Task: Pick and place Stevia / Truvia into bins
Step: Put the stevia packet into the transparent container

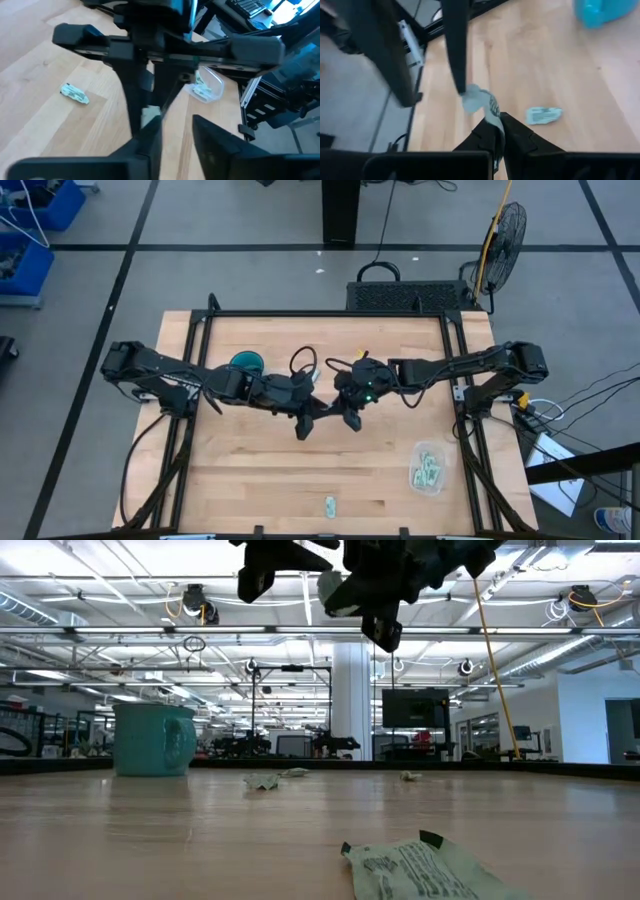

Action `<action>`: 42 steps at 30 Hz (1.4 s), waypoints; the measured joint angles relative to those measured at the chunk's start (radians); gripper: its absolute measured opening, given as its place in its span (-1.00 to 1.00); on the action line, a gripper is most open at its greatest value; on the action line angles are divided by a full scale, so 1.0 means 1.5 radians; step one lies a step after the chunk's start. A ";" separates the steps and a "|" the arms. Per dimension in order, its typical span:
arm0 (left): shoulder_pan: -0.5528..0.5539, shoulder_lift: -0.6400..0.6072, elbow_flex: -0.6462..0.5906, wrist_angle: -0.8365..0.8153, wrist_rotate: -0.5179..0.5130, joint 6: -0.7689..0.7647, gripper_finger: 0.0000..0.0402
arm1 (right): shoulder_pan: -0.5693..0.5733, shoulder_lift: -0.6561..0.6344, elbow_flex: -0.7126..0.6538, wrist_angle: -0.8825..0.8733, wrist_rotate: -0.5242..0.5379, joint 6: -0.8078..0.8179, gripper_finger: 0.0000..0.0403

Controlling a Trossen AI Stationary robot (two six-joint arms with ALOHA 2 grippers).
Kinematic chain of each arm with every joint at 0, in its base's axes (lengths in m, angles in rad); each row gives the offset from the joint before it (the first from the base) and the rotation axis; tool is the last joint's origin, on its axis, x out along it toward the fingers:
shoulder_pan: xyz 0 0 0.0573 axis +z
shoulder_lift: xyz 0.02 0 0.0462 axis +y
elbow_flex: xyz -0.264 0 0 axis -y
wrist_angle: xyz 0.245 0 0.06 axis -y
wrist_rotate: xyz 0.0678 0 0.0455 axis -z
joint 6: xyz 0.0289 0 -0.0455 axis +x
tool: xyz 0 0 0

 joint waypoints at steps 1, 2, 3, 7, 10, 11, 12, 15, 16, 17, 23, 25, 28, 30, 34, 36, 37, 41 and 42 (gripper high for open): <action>0.000 0.000 0.000 0.000 -0.001 0.000 -0.38 | 0.000 0.000 0.000 -0.002 0.010 0.000 -0.97; 0.000 0.000 0.000 0.000 -0.005 0.002 -0.33 | 0.000 0.000 0.000 -0.002 0.012 0.000 -0.97; 0.000 0.000 0.000 0.000 -0.009 0.004 -0.29 | 0.000 0.000 0.000 -0.003 0.012 0.000 -0.97; 0.005 0.000 0.000 0.000 -0.030 0.010 -0.18 | -0.001 -0.019 0.000 -0.059 -0.016 0.011 -0.97; 0.013 0.000 0.000 0.001 -0.031 0.010 -0.15 | -0.002 -0.058 0.001 -0.187 -0.070 0.041 -0.97; 0.015 0.000 0.000 0.001 -0.030 0.010 -0.14 | -0.001 -0.072 0.000 -0.250 -0.095 0.053 -0.97; 0.018 0.000 0.000 0.002 -0.029 0.014 -0.14 | 0.003 -0.086 0.000 -0.310 -0.124 0.071 -0.97; 0.027 0.000 0.000 0.005 -0.028 0.033 -0.14 | 0.021 -0.126 0.000 -0.526 -0.223 0.158 -0.96; 0.031 0.000 0.000 0.006 -0.028 0.037 -0.14 | 0.031 -0.135 0.000 -0.595 -0.239 0.185 -0.96; 0.034 0.000 0.000 0.006 -0.029 0.041 -0.14 | 0.042 -0.143 0.000 -0.656 -0.242 0.201 -0.96; 0.051 0.000 0.000 0.019 -0.029 0.044 -0.14 | 0.109 -0.167 -0.049 -0.896 -0.050 0.309 -0.96; 0.057 0.000 0.000 0.020 -0.029 0.046 -0.14 | 0.122 -0.175 -0.096 -0.864 -0.030 0.378 -0.96; 0.062 0.000 0.000 0.021 -0.029 0.063 -0.14 | 0.150 -0.180 -0.159 -0.743 -0.080 0.438 -0.96; 0.066 0.000 0.000 0.021 -0.029 0.067 -0.14 | 0.177 -0.180 -0.181 -0.649 -0.112 0.457 -0.97; 0.069 0.000 0.000 0.021 -0.029 0.068 -0.14 | 0.227 -0.180 -0.176 -0.584 -0.087 0.504 -0.98; 0.071 0.000 0.000 0.021 -0.028 0.070 -0.14 | 0.247 -0.181 -0.162 -0.593 -0.066 0.530 -0.98; 0.072 0.000 0.000 0.022 -0.028 0.072 -0.14 | 0.257 -0.181 -0.159 -0.590 -0.064 0.540 -0.98; 0.083 0.000 0.000 0.023 -0.029 0.073 -0.14 | 0.315 -0.178 -0.158 -0.569 -0.072 0.596 -0.98; 0.085 0.000 0.000 0.023 -0.029 0.072 -0.14 | 0.332 -0.177 -0.158 -0.571 -0.068 0.616 -0.99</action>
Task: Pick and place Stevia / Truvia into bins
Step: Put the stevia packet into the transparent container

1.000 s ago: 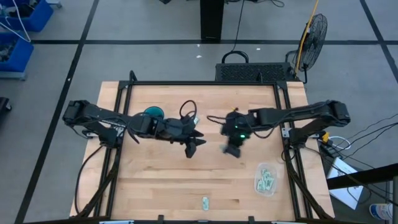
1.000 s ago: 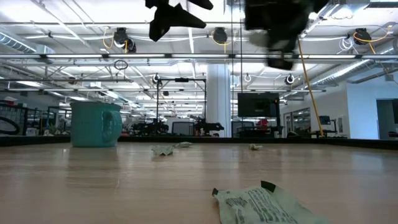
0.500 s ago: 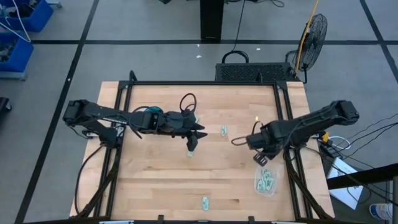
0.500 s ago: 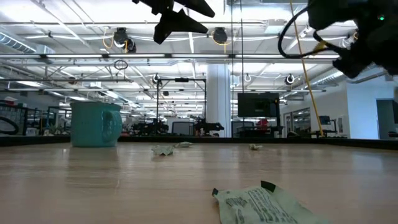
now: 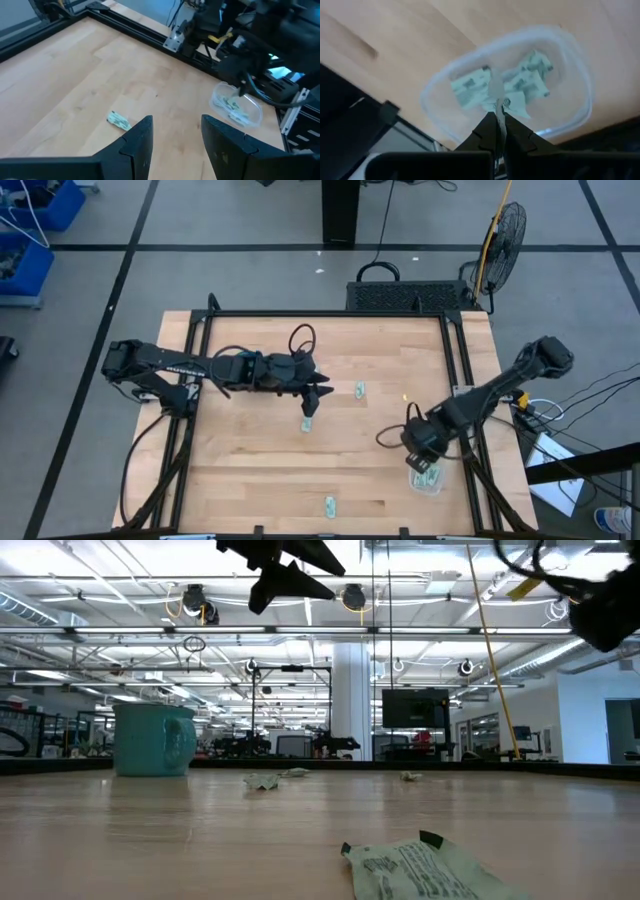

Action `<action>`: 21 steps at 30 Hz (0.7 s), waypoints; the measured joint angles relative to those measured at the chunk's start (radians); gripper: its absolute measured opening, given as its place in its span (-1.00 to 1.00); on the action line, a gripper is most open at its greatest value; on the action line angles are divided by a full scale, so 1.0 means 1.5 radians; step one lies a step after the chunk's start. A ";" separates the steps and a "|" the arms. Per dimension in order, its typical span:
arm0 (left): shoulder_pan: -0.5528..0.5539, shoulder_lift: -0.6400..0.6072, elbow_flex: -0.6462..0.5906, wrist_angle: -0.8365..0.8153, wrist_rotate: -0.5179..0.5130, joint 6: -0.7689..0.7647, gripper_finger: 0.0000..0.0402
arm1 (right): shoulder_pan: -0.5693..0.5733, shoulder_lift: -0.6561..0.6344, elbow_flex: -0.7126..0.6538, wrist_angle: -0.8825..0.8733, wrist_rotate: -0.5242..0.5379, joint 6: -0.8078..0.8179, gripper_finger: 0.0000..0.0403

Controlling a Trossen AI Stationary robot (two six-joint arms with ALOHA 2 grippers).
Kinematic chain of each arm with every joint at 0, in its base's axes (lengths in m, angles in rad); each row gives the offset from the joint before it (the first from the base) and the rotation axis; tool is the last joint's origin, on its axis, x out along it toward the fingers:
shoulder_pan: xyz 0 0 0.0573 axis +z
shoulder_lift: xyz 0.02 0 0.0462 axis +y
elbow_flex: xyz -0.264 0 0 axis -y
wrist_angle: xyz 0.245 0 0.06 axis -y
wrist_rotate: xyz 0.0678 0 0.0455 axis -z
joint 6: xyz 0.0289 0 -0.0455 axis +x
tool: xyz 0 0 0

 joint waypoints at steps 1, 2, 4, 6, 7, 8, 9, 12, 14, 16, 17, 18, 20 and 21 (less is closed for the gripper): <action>0.003 0.000 0.000 0.000 0.000 -0.001 -0.14 | 0.018 0.000 0.000 0.000 0.010 0.023 -0.99; 0.005 0.000 0.000 0.000 0.000 -0.001 -0.14 | 0.033 0.000 0.000 0.001 0.016 0.049 -0.99; 0.010 0.000 0.000 0.000 0.000 -0.001 -0.14 | 0.058 0.000 0.000 0.007 0.044 0.086 -0.98; 0.016 0.000 0.000 0.000 0.000 0.001 -0.14 | 0.073 0.000 0.000 0.014 0.082 0.098 -0.98; 0.019 0.000 0.000 0.000 0.000 0.001 -0.14 | 0.076 0.002 -0.003 0.025 0.099 0.103 -0.97; 0.023 0.000 0.000 0.000 0.000 0.001 -0.14 | 0.076 0.004 -0.009 0.044 0.103 0.107 -0.96; 0.026 0.000 0.000 0.000 0.000 0.001 -0.14 | 0.075 0.006 -0.020 0.069 0.103 0.107 -0.95; 0.035 0.000 0.000 0.000 0.000 0.000 -0.14 | 0.075 0.019 -0.065 0.167 0.068 0.106 -0.92; 0.039 0.000 0.000 0.000 0.000 0.000 -0.14 | 0.075 0.028 -0.098 0.231 0.035 0.116 -0.89; 0.040 0.000 0.000 0.000 0.000 -0.001 -0.14 | 0.075 0.031 -0.119 0.263 0.026 0.125 -0.88; 0.040 0.000 0.000 0.000 0.000 -0.001 -0.14 | 0.074 0.031 -0.125 0.268 0.027 0.127 -0.87; 0.040 0.000 0.000 0.000 0.000 -0.001 -0.14 | 0.074 0.031 -0.127 0.268 0.027 0.127 -0.86; 0.040 0.000 0.000 0.000 0.000 -0.001 -0.14 | 0.073 0.031 -0.129 0.267 0.026 0.125 -0.84; 0.040 0.000 0.000 0.000 0.002 -0.001 -0.14 | 0.073 0.031 -0.129 0.270 0.027 0.123 -0.82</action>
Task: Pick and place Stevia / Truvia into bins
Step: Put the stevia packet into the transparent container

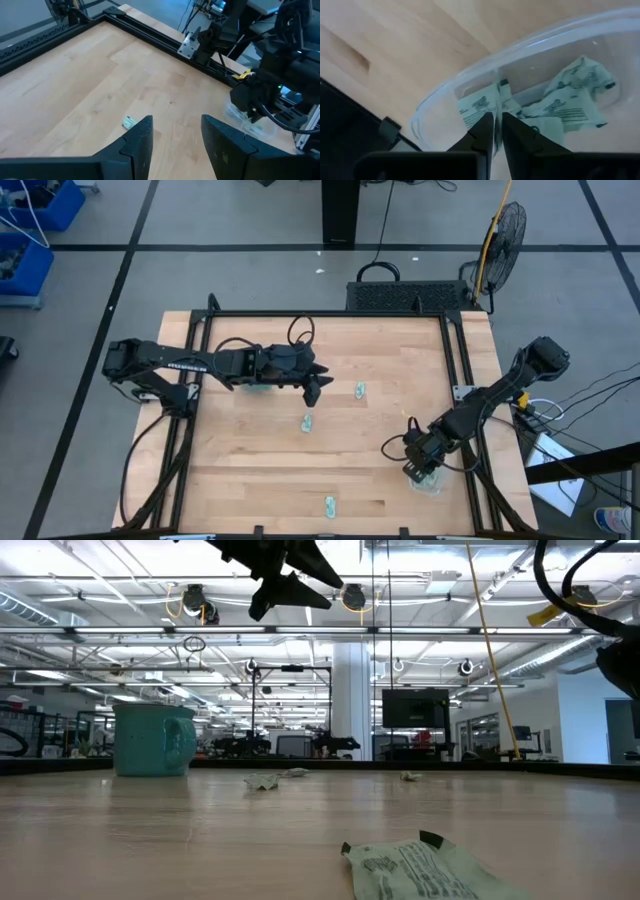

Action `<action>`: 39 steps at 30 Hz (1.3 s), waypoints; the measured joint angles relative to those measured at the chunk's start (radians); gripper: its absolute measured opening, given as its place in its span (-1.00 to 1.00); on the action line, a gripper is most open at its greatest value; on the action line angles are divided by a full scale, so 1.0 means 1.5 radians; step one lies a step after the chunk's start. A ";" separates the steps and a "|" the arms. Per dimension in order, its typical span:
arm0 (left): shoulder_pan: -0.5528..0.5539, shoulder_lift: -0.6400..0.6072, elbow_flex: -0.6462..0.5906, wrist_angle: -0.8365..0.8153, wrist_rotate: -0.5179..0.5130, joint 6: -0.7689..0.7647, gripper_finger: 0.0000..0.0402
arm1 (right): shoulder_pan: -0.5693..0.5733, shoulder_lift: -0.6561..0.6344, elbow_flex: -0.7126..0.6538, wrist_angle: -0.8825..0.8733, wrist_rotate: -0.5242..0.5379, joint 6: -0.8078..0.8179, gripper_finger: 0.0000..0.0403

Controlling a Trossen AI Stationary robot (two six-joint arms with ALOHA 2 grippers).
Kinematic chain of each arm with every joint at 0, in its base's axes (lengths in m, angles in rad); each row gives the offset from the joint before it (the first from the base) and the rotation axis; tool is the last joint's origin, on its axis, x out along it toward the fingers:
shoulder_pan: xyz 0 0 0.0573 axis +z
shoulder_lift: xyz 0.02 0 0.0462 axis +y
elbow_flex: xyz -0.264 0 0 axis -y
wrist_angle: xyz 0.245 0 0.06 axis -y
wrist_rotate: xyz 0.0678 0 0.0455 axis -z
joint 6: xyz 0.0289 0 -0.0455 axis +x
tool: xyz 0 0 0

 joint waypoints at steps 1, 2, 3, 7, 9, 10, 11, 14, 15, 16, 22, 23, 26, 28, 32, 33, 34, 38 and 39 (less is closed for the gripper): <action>0.000 0.000 0.000 0.000 0.002 0.000 -0.14 | 0.000 0.000 0.000 0.003 0.000 0.000 -0.80; 0.000 0.000 0.000 0.000 0.004 0.000 -0.14 | 0.000 0.000 0.000 0.004 0.000 -0.001 -0.78; 0.000 0.000 0.000 0.000 0.004 0.000 -0.14 | 0.000 0.000 0.000 0.003 0.000 -0.002 -0.75; 0.000 0.000 0.000 0.000 0.005 0.000 -0.14 | 0.000 0.000 0.000 0.003 0.000 0.000 -0.65; 0.000 0.000 0.000 0.000 0.006 0.000 -0.14 | 0.000 -0.005 0.000 0.002 0.000 -0.007 -0.61; 0.000 0.000 0.000 0.000 0.006 0.000 -0.14 | 0.000 -0.010 0.000 0.002 -0.001 -0.016 -0.61; 0.000 0.000 0.000 0.000 0.007 0.000 -0.14 | -0.001 -0.017 0.000 0.002 -0.002 -0.019 -0.60; 0.000 0.000 0.000 0.000 0.024 -0.003 -0.14 | -0.003 -0.049 0.000 -0.003 -0.024 -0.020 -0.60; 0.000 0.000 0.000 0.000 0.030 -0.003 -0.14 | -0.004 -0.064 0.000 -0.007 -0.032 -0.014 -0.60; 0.000 0.000 0.000 0.000 0.037 -0.004 -0.14 | -0.004 -0.080 0.000 -0.010 -0.036 -0.004 -0.61; -0.001 0.000 0.000 -0.001 0.068 -0.006 -0.14 | -0.011 -0.183 0.000 0.040 -0.020 0.086 -0.68; -0.001 0.000 0.000 -0.003 0.076 -0.006 -0.14 | -0.013 -0.195 0.000 0.061 0.002 0.087 -0.69; -0.006 0.000 0.000 -0.026 0.081 -0.012 -0.14 | -0.031 -0.213 0.001 0.135 0.103 0.028 -0.71; -0.010 0.000 0.000 -0.050 0.080 -0.023 -0.14 | -0.051 -0.213 0.001 0.176 0.192 -0.028 -0.71; -0.022 0.000 0.000 -0.102 0.073 -0.055 -0.14 | -0.112 -0.198 0.001 0.209 0.384 -0.160 -0.71; -0.025 0.000 0.000 -0.107 0.068 -0.056 -0.14 | -0.131 -0.193 0.001 0.207 0.420 -0.200 -0.70; -0.029 0.000 0.000 -0.108 0.061 -0.058 -0.14 | -0.153 -0.187 0.001 0.206 0.443 -0.240 -0.69; -0.035 0.005 0.000 -0.102 0.058 -0.074 -0.14 | -0.259 -0.160 -0.007 0.212 0.449 -0.367 -0.59; -0.036 0.005 0.000 -0.102 0.057 -0.074 -0.14 | -0.288 -0.148 -0.013 0.231 0.433 -0.383 -0.55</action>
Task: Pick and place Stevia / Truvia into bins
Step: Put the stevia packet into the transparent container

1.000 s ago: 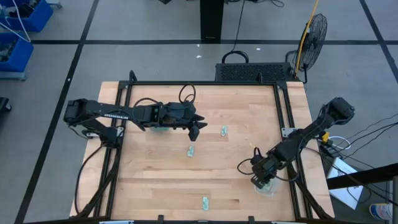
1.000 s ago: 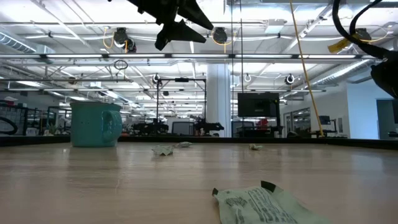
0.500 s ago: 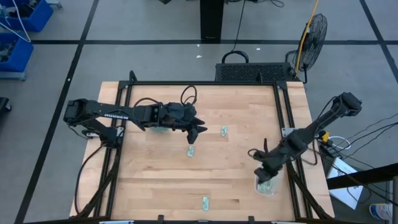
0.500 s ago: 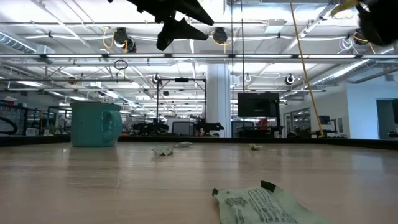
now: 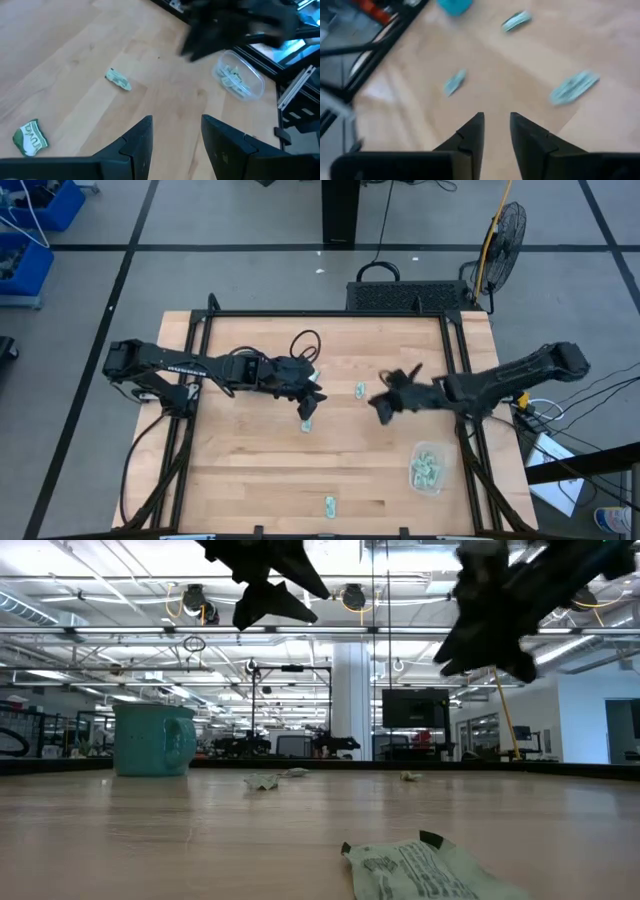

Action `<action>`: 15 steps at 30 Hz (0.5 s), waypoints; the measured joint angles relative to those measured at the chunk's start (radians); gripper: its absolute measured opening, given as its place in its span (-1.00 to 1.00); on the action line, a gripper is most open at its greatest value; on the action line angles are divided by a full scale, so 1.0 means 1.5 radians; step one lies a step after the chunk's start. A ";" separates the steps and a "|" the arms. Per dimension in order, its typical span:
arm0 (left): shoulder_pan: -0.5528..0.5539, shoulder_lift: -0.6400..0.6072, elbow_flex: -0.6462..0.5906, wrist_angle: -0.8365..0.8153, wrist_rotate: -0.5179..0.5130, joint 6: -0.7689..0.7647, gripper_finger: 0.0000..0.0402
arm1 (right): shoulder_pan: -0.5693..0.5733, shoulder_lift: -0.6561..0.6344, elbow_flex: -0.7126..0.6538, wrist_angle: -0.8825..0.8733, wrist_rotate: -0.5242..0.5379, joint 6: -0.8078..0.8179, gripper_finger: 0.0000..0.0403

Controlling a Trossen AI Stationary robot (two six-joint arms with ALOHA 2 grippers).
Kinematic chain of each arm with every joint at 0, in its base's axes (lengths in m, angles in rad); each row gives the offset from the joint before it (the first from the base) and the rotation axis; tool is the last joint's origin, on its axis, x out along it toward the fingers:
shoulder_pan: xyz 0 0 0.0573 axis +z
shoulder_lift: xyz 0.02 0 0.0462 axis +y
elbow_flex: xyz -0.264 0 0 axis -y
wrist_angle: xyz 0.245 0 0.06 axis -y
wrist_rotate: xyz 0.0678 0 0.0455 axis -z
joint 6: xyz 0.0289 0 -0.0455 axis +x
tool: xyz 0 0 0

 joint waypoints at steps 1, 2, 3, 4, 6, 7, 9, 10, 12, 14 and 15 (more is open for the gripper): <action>-0.001 0.000 0.000 0.003 0.000 0.001 -0.14 | -0.029 0.013 -0.007 0.024 -0.017 -0.018 -0.51; -0.002 0.000 0.000 0.006 0.000 0.001 -0.14 | -0.054 0.029 -0.014 0.053 -0.034 -0.039 -0.46; -0.002 0.000 0.000 0.005 0.000 0.001 -0.14 | -0.075 0.047 -0.020 0.092 -0.048 -0.068 -0.41; -0.002 0.000 0.000 0.004 0.000 0.000 -0.14 | -0.092 0.064 -0.028 0.127 -0.057 -0.098 -0.35; -0.005 0.000 0.000 0.008 0.000 -0.005 -0.14 | -0.118 0.100 -0.046 0.182 -0.067 -0.151 -0.25; -0.006 0.000 0.000 0.012 0.000 -0.008 -0.14 | -0.127 0.118 -0.053 0.202 -0.066 -0.166 -0.19; -0.011 0.000 0.000 0.017 0.000 -0.014 -0.14 | -0.140 0.151 -0.065 0.223 -0.066 -0.177 -0.10; -0.014 0.000 0.000 0.017 0.000 -0.015 -0.14 | -0.143 0.167 -0.070 0.232 -0.065 -0.181 -0.06; -0.019 0.000 0.000 0.017 0.000 -0.014 -0.14 | -0.145 0.202 -0.076 0.252 -0.063 -0.213 0.00; -0.023 0.000 0.000 0.016 0.000 -0.014 -0.14 | -0.146 0.237 -0.079 0.262 -0.061 -0.247 0.04; -0.023 0.000 0.000 0.016 0.000 -0.014 -0.14 | -0.146 0.256 -0.079 0.273 -0.049 -0.254 0.05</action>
